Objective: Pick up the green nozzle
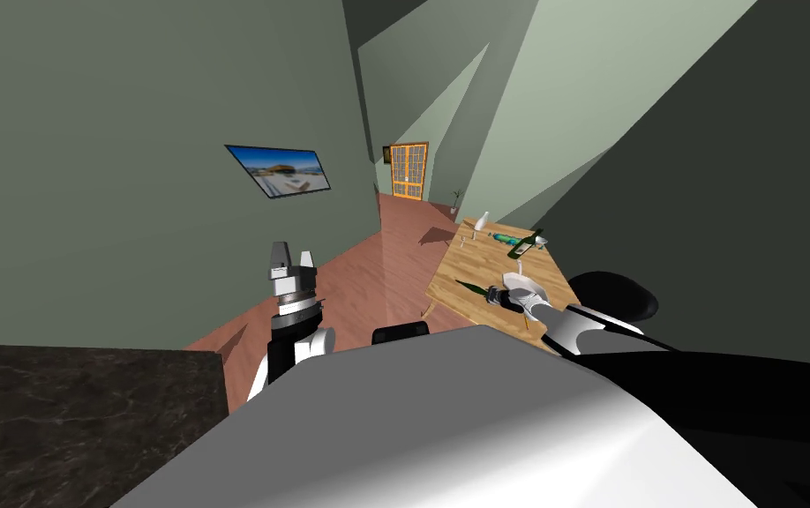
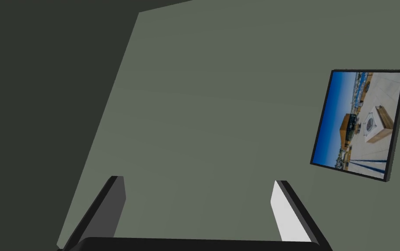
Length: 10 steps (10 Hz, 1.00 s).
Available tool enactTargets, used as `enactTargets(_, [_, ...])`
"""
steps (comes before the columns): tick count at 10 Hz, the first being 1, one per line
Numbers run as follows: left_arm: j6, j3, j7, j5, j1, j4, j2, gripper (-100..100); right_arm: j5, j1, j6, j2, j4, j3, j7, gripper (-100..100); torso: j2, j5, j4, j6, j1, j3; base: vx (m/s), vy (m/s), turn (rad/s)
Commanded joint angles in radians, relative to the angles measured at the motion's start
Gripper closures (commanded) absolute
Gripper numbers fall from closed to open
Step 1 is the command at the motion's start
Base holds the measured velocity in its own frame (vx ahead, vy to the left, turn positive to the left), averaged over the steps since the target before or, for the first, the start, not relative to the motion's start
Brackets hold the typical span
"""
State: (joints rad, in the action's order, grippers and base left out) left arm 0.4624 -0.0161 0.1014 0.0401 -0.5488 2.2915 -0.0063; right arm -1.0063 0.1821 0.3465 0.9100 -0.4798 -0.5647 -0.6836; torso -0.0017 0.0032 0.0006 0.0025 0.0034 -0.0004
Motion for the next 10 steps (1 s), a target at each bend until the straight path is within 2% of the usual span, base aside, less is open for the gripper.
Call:
enactTargets(1, [0.0,0.0,0.0,0.0,0.0,0.0,0.0,0,-0.049,0.001,-0.004,0.007,-0.023,-0.004,0.043,100,0.0,0.0,0.0,0.0,0.0,0.0,0.021,0.01,-0.083])
enactTargets(2, [0.0,0.0,0.0,0.0,0.0,0.0,0.0,0,-0.08,0.007,-0.001,0.009,-0.047,0.002,0.078,100,0.0,0.0,0.0,0.0,0.0,0.0,0.022,0.011,-0.163])
enactTargets(3, [0.0,0.0,0.0,0.0,0.0,0.0,0.0,0,-0.108,0.007,-0.001,0.009,-0.047,0.002,0.082,100,0.0,0.001,0.0,0.0,0.001,0.0,0.019,0.011,-0.074])
enactTargets(4, [0.0,0.0,0.0,0.0,0.0,0.0,0.0,0,-0.144,0.012,0.001,0.01,-0.071,0.009,0.121,100,0.001,0.001,0.0,0.0,0.001,0.0,0.023,0.012,-0.139])
enactTargets(5, [0.0,0.0,0.0,0.0,0.0,0.0,0.0,0,-0.166,0.012,0.001,0.01,-0.071,0.009,0.121,100,0.0,0.001,0.001,0.0,0.001,0.0,0.025,0.011,-0.086])
enactTargets(6, [0.0,0.0,0.0,0.0,0.0,0.0,0.0,0,-0.203,0.018,0.003,0.012,-0.094,0.015,0.16,100,0.001,0.001,0.001,0.0,0.001,0.001,0.03,0.008,-0.164])
enactTargets(7, [0.0,0.0,0.0,0.0,0.0,0.0,0.0,0,-0.225,0.018,0.003,0.012,-0.094,0.015,0.16,100,0.001,0.002,0.001,0.001,0.001,0.001,0.023,0.008,-0.086])
enactTargets(8, [0.0,0.0,0.0,0.0,0.0,0.0,0.0,0,-0.26,0.024,0.005,0.014,-0.118,0.022,0.199,100,0.001,0.001,0.001,0.0,0.001,0.001,0.022,0.006,-0.141])
enactTargets(9, [0.0,0.0,0.0,0.0,0.0,0.0,0.0,0,-0.284,0.024,0.005,0.014,-0.118,0.022,0.199,100,0.001,0.002,0.001,0.0,0.002,0.001,0.017,0.009,-0.081])
enactTargets(10, [0.0,0.0,0.0,0.0,0.0,0.0,0.0,0,-0.266,0.023,0.004,0.012,-0.113,0.022,0.194,100,0.001,0.002,0.001,0.0,0.002,0.001,0.006,0.004,-0.006])
